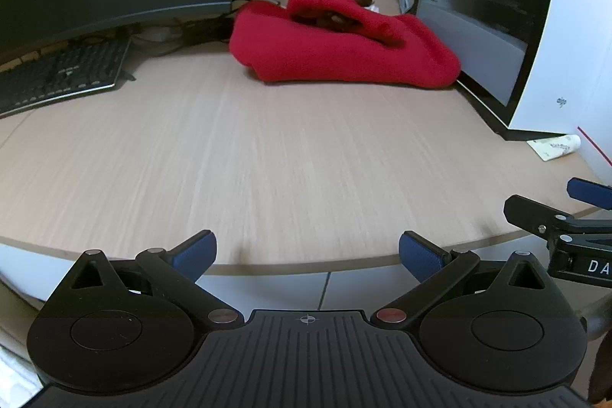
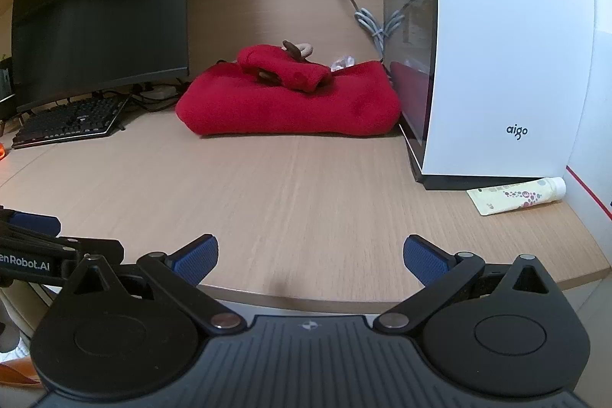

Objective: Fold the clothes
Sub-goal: 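Move both grippers toward the bunched red hoodie on the desk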

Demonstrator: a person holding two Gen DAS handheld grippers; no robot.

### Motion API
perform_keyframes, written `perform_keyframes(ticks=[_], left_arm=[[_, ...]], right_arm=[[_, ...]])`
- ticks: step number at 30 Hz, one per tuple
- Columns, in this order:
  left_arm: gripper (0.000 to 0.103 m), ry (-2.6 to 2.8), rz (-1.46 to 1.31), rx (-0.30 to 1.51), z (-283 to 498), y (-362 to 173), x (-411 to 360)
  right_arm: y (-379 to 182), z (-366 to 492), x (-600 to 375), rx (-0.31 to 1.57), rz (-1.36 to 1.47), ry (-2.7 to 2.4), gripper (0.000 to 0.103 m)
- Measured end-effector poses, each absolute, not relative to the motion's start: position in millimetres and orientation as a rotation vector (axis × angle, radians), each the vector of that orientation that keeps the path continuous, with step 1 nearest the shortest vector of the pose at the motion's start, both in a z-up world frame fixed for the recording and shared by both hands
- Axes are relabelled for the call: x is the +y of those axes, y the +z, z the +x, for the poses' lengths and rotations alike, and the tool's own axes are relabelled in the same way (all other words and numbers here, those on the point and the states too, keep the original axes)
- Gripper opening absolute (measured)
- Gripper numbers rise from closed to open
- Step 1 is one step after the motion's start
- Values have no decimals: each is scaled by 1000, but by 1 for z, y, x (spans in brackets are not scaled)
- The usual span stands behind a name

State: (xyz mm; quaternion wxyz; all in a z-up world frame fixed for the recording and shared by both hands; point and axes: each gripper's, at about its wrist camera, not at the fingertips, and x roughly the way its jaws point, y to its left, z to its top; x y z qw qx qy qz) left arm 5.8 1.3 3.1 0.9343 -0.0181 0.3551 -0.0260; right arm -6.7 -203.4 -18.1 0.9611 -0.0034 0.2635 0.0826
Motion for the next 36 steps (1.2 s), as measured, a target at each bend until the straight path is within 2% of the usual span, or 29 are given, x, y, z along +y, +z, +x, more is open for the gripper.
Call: perform_keyframes(ticks=[36], left_arm=[[103, -48, -47, 761, 23, -7, 3]], right_arm=[[-28, 14, -203, 579, -17, 168, 103]])
